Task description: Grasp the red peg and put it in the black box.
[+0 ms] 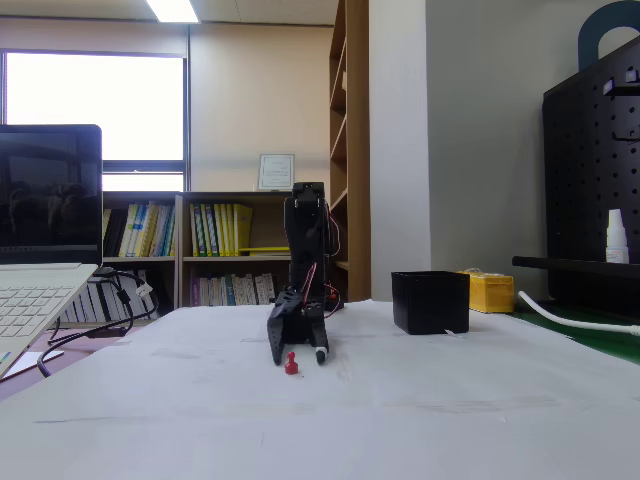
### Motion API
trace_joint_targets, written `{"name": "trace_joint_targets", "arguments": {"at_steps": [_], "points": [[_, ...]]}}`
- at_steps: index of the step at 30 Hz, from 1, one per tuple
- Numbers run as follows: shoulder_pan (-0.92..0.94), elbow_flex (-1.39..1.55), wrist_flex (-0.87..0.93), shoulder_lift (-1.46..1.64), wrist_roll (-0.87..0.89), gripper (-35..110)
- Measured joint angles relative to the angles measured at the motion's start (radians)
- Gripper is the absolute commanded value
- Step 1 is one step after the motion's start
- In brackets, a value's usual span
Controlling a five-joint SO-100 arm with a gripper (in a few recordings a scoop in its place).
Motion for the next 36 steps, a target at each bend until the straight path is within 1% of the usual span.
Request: {"name": "trace_joint_targets", "arguments": {"at_steps": [14, 36], "points": [[-0.015, 0.123, 0.137, 0.018, 0.0, 24], [-0.015, 0.124, 0.147, 0.012, 0.0, 24]]}}
